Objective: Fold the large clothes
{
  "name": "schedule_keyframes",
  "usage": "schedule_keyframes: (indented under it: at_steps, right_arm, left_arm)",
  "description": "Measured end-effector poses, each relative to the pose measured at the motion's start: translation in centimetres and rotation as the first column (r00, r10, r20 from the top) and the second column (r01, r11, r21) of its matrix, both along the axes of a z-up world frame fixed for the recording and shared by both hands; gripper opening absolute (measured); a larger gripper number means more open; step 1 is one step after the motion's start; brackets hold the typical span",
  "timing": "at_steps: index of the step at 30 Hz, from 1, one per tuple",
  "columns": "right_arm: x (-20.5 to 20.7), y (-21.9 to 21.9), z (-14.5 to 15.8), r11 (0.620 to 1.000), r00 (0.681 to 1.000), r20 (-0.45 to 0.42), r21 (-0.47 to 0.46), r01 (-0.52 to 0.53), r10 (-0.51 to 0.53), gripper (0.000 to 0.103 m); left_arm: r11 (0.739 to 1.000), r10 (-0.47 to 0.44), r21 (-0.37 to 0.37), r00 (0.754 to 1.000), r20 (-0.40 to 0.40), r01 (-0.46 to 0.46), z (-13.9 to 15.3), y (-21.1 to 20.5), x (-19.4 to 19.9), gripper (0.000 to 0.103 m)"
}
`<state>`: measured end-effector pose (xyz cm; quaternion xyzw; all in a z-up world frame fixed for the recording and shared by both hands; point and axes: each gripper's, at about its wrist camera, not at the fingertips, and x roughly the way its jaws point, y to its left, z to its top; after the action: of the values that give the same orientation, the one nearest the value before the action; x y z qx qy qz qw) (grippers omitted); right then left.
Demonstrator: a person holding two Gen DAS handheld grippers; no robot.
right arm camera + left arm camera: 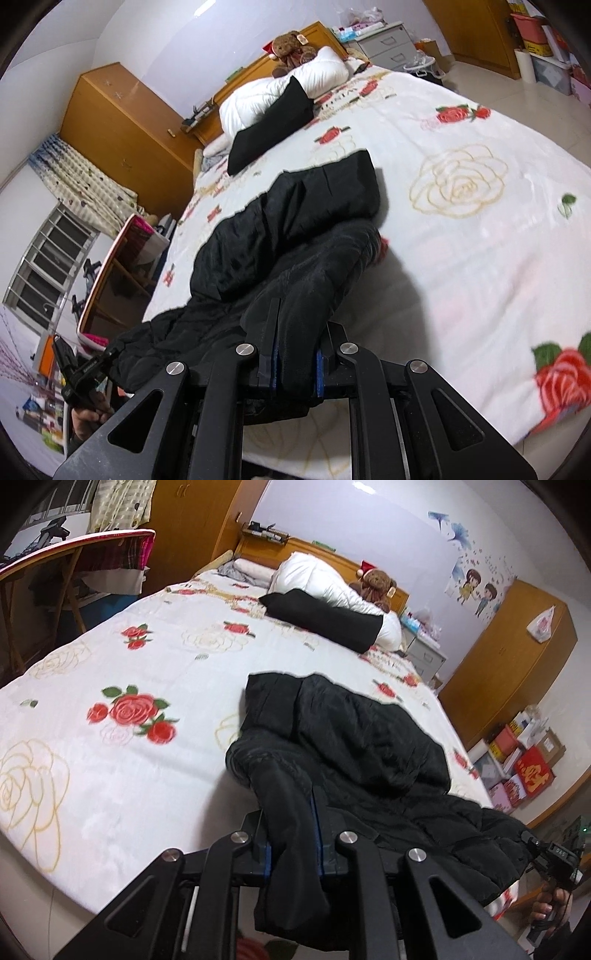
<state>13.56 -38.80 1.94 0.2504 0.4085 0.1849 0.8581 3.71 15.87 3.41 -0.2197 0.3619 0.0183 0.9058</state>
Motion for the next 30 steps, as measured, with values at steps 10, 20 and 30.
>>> schedule_keyframes:
  at_steps: [10, 20, 30]
  right_arm:
    - [4.8, 1.0, 3.0, 1.000, 0.998, 0.058, 0.011, 0.009, -0.010, 0.014]
    - [11.5, 2.9, 5.0, 1.000, 0.997, 0.073, -0.003, 0.015, -0.015, 0.014]
    - [20.3, 4.5, 3.6, 0.999, 1.000, 0.002, -0.018, 0.031, -0.031, 0.014]
  left_arm:
    - [0.999, 0.024, -0.044, 0.998, 0.059, -0.021, 2.6, 1.4, 4.8, 0.016]
    - [0.996, 0.055, -0.074, 0.997, 0.061, -0.050, 3.6, 3.1, 11.8, 0.016]
    - [0.994, 0.080, -0.077, 0.997, -0.014, -0.081, 1.5, 4.4, 21.0, 0.016]
